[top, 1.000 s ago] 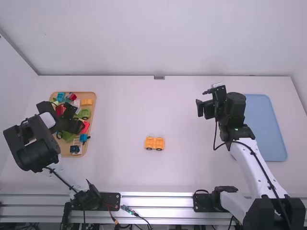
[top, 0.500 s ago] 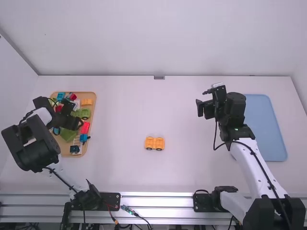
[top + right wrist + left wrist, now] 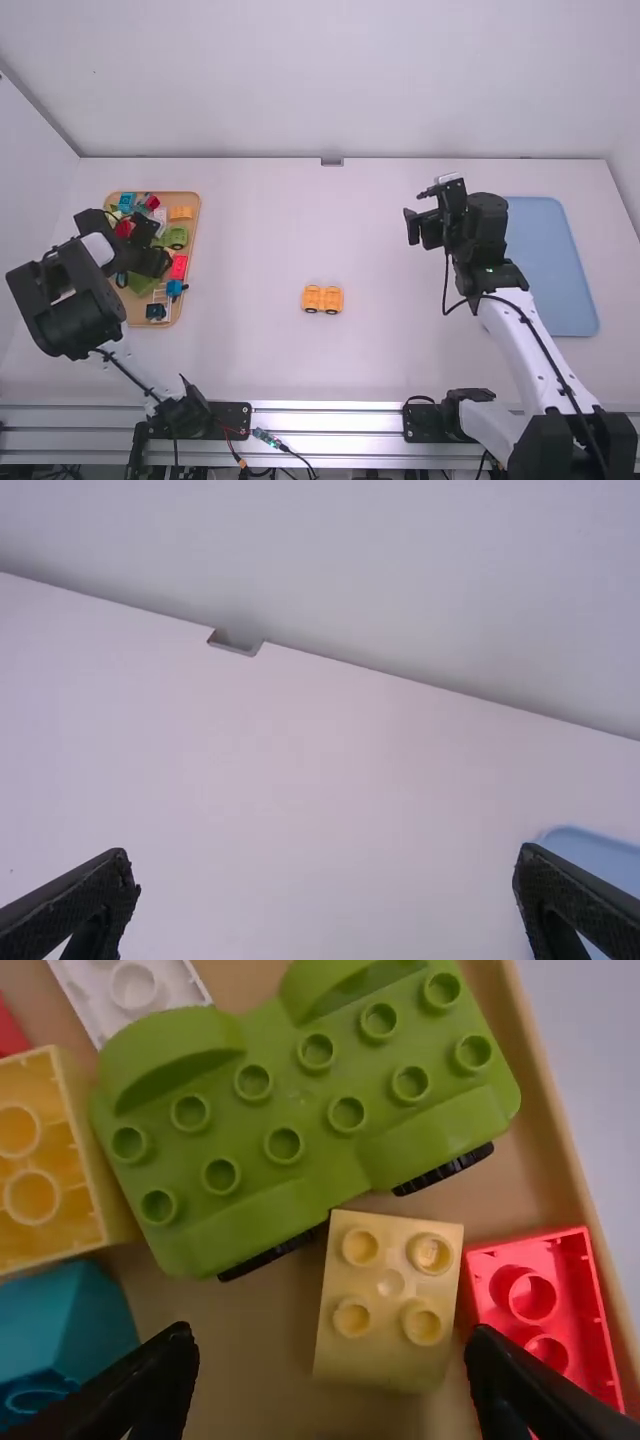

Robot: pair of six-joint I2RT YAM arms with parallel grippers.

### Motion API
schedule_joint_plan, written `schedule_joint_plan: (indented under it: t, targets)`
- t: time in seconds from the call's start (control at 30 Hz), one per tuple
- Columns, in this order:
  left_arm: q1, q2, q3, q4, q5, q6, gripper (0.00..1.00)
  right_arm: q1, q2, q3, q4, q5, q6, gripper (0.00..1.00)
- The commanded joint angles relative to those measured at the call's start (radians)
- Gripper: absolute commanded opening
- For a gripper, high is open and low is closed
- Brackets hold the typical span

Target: Assemble lego blocks to make yellow taxi

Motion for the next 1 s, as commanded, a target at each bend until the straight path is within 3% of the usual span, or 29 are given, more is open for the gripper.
schedule_joint_plan:
  t: [0.0, 0.33, 0.47, 0.87, 0.97]
  targets:
    - [0.000, 0.017, -0.012, -0.002, 0.008, -0.010, 0.71, 0.001, -0.012, 0.025, -0.001, -0.001, -0.005, 0.99]
    - [0.000, 0.019, -0.013, -0.024, 0.056, 0.035, 0.56, 0.001, -0.012, 0.025, -0.002, 0.002, -0.005, 0.99]
    - [-0.001, 0.027, -0.012, -0.022, 0.061, 0.035, 0.61, 0.001, -0.012, 0.025, -0.002, 0.002, -0.006, 0.99]
    - [-0.001, 0.056, -0.011, -0.004, 0.049, 0.030, 0.56, 0.002, -0.012, 0.025, -0.001, 0.001, -0.009, 0.99]
    - [-0.001, 0.056, -0.011, -0.004, 0.049, 0.028, 0.46, 0.003, -0.012, 0.025, -0.001, 0.001, -0.009, 0.99]
